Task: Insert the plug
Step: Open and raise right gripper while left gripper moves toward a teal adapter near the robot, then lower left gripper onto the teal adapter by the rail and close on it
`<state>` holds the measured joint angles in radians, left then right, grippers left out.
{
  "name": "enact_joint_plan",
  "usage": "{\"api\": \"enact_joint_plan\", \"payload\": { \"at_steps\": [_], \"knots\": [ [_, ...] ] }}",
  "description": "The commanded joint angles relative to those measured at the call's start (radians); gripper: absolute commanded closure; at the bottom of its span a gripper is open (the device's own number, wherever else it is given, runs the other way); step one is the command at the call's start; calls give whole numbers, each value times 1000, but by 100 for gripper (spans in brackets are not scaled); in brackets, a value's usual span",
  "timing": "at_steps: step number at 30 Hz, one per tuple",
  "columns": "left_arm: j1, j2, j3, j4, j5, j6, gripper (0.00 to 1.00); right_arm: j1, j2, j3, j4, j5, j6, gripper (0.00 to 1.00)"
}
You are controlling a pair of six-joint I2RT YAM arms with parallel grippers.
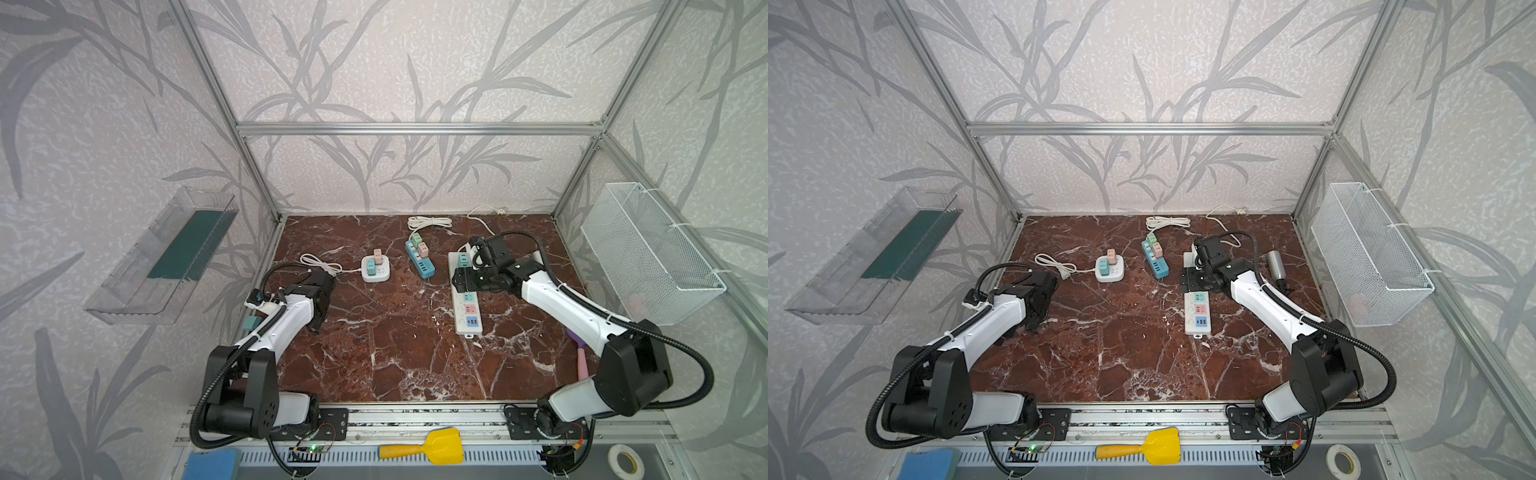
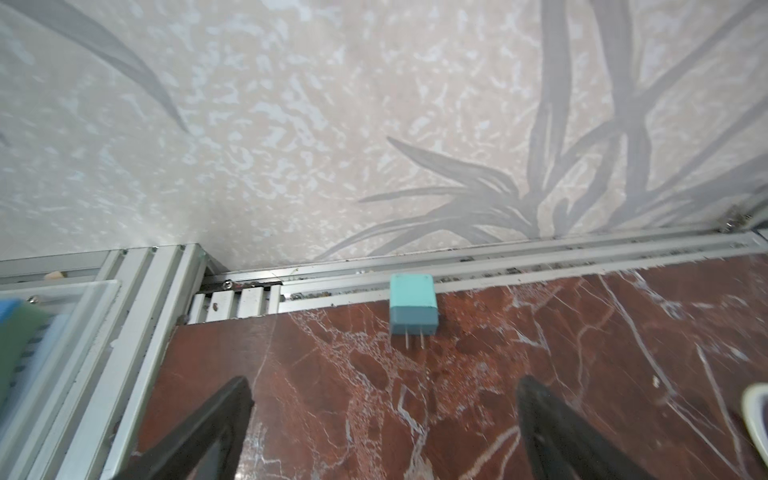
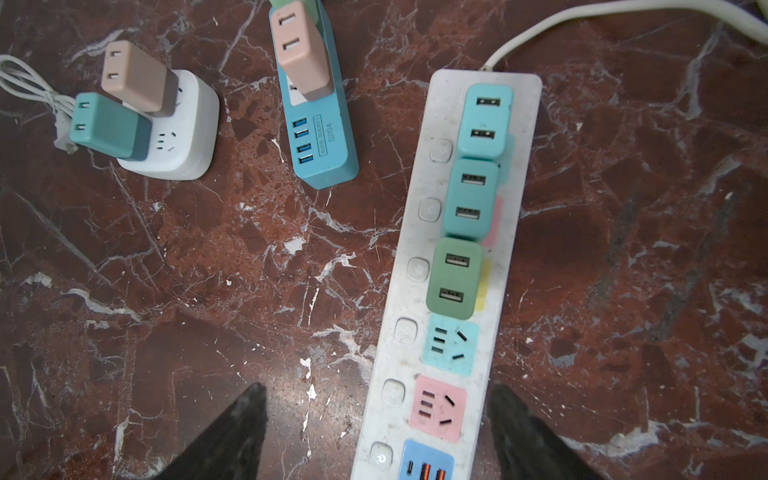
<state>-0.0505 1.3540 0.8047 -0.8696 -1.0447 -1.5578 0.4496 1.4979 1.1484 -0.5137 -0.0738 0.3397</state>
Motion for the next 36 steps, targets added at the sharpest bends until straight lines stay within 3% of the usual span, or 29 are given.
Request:
{"api": "enact_joint_plan", "payload": {
  "at_steps": [1, 4, 23, 32, 36],
  "knots": [
    [87, -10, -3, 52, 57, 11, 2, -8, -34, -17, 33, -27, -1, 17],
    [156, -16, -44, 224, 140, 165, 5, -21, -46, -22, 41, -42, 6, 17],
    [429, 127, -2, 512, 486, 507, 1, -86, -33, -18, 79, -120, 33, 17],
    [495, 227, 74, 524, 619, 558, 3, -100, -42, -30, 89, -130, 47, 17],
    [499, 279, 131, 438, 603, 525, 4, -101, -44, -35, 94, -134, 50, 17]
  ]
}}
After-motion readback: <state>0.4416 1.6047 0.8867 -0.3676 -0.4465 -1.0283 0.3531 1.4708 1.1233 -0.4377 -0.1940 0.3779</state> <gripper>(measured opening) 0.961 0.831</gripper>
